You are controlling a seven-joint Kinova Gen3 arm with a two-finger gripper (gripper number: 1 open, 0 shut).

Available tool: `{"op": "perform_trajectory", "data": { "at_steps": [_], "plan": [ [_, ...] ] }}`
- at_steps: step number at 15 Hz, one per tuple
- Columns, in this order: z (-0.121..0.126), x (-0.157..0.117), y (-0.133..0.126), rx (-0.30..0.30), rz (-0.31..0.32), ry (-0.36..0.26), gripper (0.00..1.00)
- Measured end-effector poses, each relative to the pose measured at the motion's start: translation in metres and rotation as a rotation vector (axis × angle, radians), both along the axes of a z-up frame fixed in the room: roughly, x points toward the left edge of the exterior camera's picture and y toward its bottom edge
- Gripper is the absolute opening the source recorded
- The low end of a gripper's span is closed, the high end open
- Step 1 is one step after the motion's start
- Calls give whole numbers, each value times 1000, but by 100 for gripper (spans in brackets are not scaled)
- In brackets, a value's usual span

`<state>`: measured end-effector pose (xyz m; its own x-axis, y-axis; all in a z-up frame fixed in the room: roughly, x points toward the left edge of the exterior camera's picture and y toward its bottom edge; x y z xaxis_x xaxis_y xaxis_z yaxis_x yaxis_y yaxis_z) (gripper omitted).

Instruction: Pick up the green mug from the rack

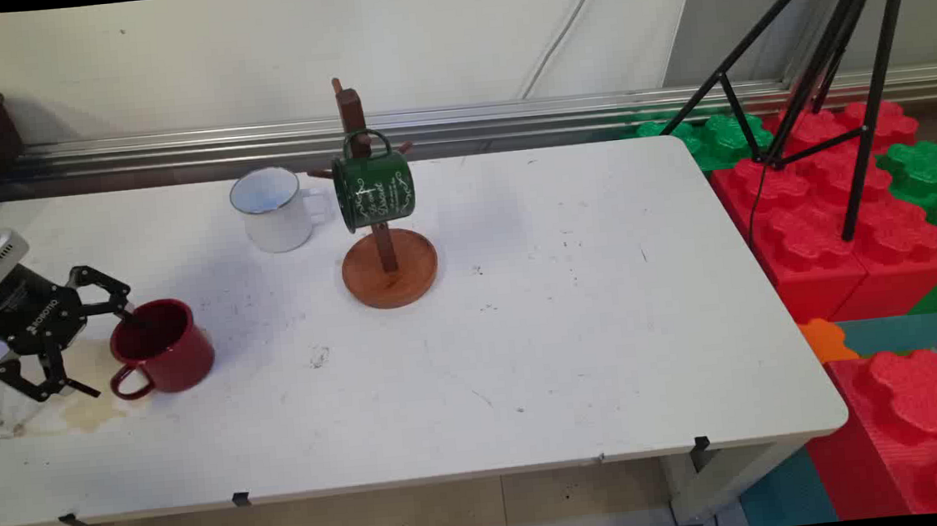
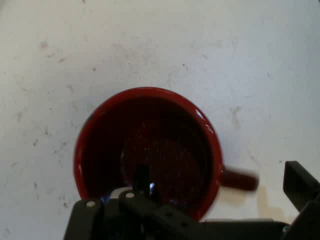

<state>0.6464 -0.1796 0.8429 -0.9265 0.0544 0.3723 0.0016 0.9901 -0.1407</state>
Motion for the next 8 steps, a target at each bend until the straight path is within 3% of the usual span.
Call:
{"op": "perform_trajectory", "data": {
  "at_steps": [8],
  "plan": [
    [17,3,2,32,90,111,100]
  ]
}}
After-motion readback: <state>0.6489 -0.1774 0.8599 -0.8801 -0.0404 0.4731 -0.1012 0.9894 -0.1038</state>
